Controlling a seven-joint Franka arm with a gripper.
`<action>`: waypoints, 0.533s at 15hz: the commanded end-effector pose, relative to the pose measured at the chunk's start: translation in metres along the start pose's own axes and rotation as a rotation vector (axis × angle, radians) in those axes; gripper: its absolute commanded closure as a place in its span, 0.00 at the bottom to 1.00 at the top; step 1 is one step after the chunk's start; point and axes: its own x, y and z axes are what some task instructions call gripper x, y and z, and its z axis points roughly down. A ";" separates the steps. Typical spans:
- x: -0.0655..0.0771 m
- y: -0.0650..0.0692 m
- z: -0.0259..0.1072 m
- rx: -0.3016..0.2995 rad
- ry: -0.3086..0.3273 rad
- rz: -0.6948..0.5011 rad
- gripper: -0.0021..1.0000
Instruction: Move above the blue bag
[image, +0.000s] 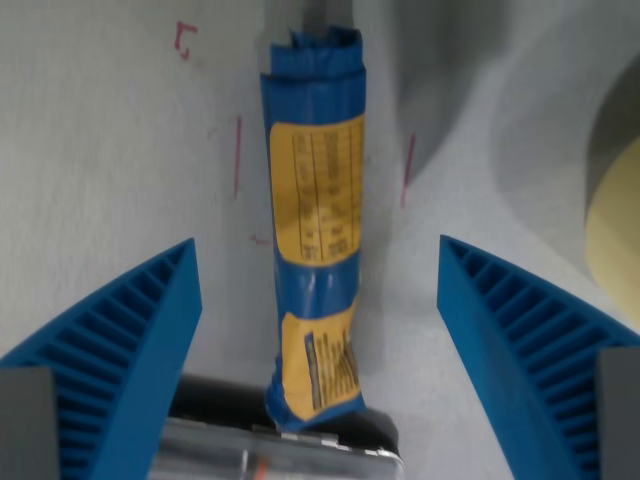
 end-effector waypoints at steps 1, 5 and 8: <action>0.010 -0.005 0.004 -0.110 -0.009 0.049 0.00; 0.014 -0.007 0.008 -0.111 -0.018 0.043 0.00; 0.014 -0.007 0.009 -0.108 -0.019 0.034 0.00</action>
